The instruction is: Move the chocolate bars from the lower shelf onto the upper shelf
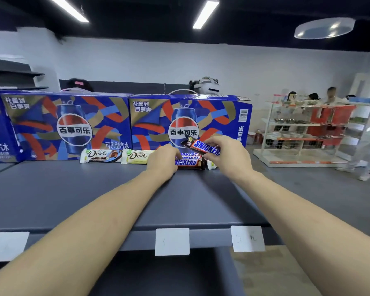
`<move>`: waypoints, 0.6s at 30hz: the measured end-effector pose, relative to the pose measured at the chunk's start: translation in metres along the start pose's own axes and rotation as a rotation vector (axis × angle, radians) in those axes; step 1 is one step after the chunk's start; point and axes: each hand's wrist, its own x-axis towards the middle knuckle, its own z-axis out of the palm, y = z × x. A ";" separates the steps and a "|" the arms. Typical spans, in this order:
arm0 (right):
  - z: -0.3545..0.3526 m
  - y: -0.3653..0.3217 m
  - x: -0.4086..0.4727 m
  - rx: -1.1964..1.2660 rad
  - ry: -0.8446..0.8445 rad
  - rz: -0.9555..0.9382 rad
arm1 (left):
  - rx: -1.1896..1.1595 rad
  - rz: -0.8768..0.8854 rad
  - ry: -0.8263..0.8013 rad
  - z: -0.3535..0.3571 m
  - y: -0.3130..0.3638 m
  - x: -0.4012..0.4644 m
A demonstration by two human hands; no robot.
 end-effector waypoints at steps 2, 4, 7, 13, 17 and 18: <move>-0.001 0.001 0.003 0.008 -0.020 0.005 | 0.017 0.016 0.004 0.003 0.000 0.005; 0.000 0.002 0.006 0.005 -0.032 0.009 | 0.021 0.022 0.013 0.005 0.000 0.010; 0.005 0.001 0.008 -0.001 -0.068 0.010 | 0.028 0.031 0.020 0.008 -0.001 0.015; 0.016 -0.003 0.007 -0.048 -0.294 -0.022 | -0.013 0.055 0.015 0.005 -0.012 0.014; 0.024 -0.011 0.010 -0.060 -0.325 -0.051 | 0.018 0.093 0.024 -0.003 -0.027 0.008; 0.026 -0.013 0.011 -0.074 -0.332 -0.062 | 0.022 0.103 0.027 -0.006 -0.031 0.006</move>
